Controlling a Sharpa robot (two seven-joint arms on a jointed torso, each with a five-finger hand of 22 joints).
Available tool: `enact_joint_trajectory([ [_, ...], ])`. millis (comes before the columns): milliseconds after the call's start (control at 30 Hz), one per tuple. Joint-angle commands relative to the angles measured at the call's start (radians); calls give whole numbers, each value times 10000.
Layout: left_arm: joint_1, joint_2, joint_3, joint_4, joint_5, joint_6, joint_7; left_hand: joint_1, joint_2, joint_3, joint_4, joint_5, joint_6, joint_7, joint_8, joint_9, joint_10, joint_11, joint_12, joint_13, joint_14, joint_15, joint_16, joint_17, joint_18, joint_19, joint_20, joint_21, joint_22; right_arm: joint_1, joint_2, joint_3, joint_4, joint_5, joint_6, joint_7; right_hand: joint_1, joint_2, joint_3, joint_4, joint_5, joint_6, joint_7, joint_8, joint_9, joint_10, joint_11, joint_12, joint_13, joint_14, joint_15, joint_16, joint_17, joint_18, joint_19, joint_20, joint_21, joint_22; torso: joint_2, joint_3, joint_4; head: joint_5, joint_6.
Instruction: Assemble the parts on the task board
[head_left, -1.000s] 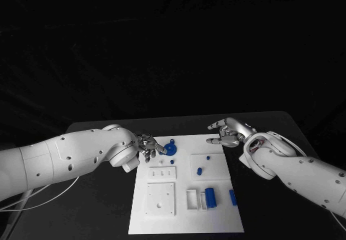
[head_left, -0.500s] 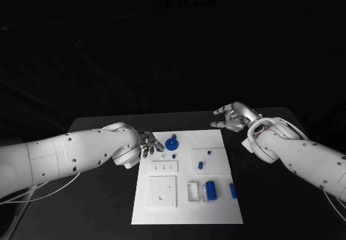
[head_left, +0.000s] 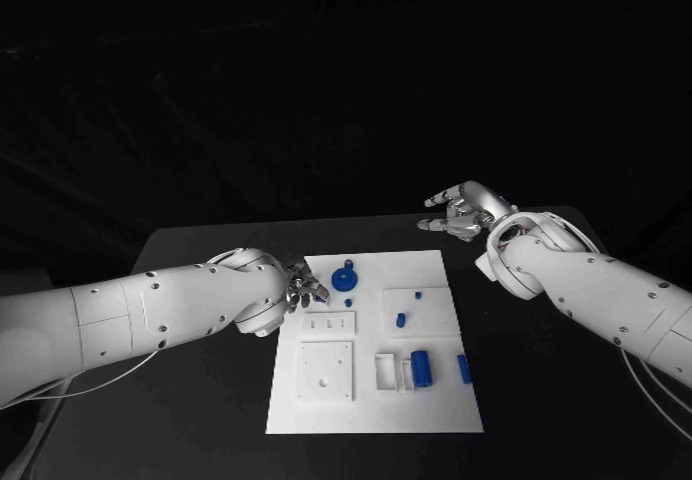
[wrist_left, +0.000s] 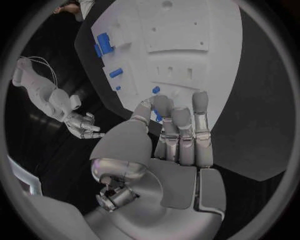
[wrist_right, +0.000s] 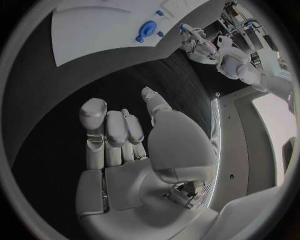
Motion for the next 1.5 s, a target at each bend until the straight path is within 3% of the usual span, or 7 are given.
enact_joint_trajectory([
  [33, -127, 58, 0, -2, -628, -278, -160, 106, 54, -36, -22, 14, 1499, -1353, -83, 3358, 78, 0, -93, -12, 69, 40, -51, 18, 105, 154, 74, -273, 280, 25, 92, 5, -76, 29, -48, 118, -54, -11, 69, -17, 9, 73, -2, -27, 15, -54, -22, -30, 162, -48, 5, -19, -9, 181, 185, 59, -61, 898, -23, 12, 8, -29, -61],
  [533, -510, 240, 0, -25, -903, -416, -195, 79, 72, -44, -4, -17, 1494, -1354, -110, 3343, 85, 0, -88, 11, 75, 35, -47, 29, 88, 296, 67, -636, 679, 48, 234, 5, -76, -63, 8, 100, -57, -4, 125, -72, 27, 105, -4, -26, 16, -63, -25, -40, 143, -50, 2, -28, -17, 176, 195, 55, -75, 901, -8, -5, 26, -78, -137],
  [700, -598, 299, 1, -37, -916, -448, -188, 46, 200, -72, 144, -252, 1469, -1347, -138, 3291, 68, 4, -88, 24, 66, 29, -63, 25, 53, 380, 41, -856, 875, 48, 255, 5, -72, -77, 45, 84, -70, -2, 142, -90, 48, 104, -3, -26, 16, -64, -25, -40, 139, -55, 3, -37, -23, 175, 196, 55, -83, 902, -6, -6, 24, -77, -144],
  [1333, -745, 468, 1, -143, -889, -308, -149, 172, 240, -142, 436, -461, 1416, -1349, -68, 3262, 35, 1, -38, 56, 55, 9, -55, 29, -25, 571, -13, -1342, 1326, 48, 350, 4, -91, -111, 114, 50, -78, -2, 166, -124, 60, 88, -2, -30, 14, -61, -26, -31, 139, -51, 1, -28, -17, 174, 200, 53, -89, 903, 9, -14, 37, -176, -197],
  [1433, -762, 487, 2, -162, -874, -268, -143, 194, 226, -144, 470, -478, 1473, -1351, -110, 3148, 45, 1, -37, 55, 64, 7, -50, 33, -29, 613, -14, -1434, 1423, 48, 354, 4, -92, -116, 116, 50, -78, -2, 166, -124, 60, 88, -2, -30, 14, -61, -26, -31, 139, -51, 1, -28, -17, 174, 200, 53, -89, 903, 9, -16, 36, -184, -214],
  [1500, -773, 499, 2, -169, -865, -240, -141, 225, 216, -131, 500, -483, 1564, -1343, -208, 2753, 60, 8, -54, 46, 63, 12, -52, 39, -24, 671, -7, -1582, 1579, 48, 356, 4, -95, -117, 118, 50, -79, 0, 170, -129, 62, 90, -2, -29, 14, -63, -26, -33, 137, -51, 1, -28, -17, 174, 200, 53, -90, 903, 10, -19, 40, -192, -224],
])
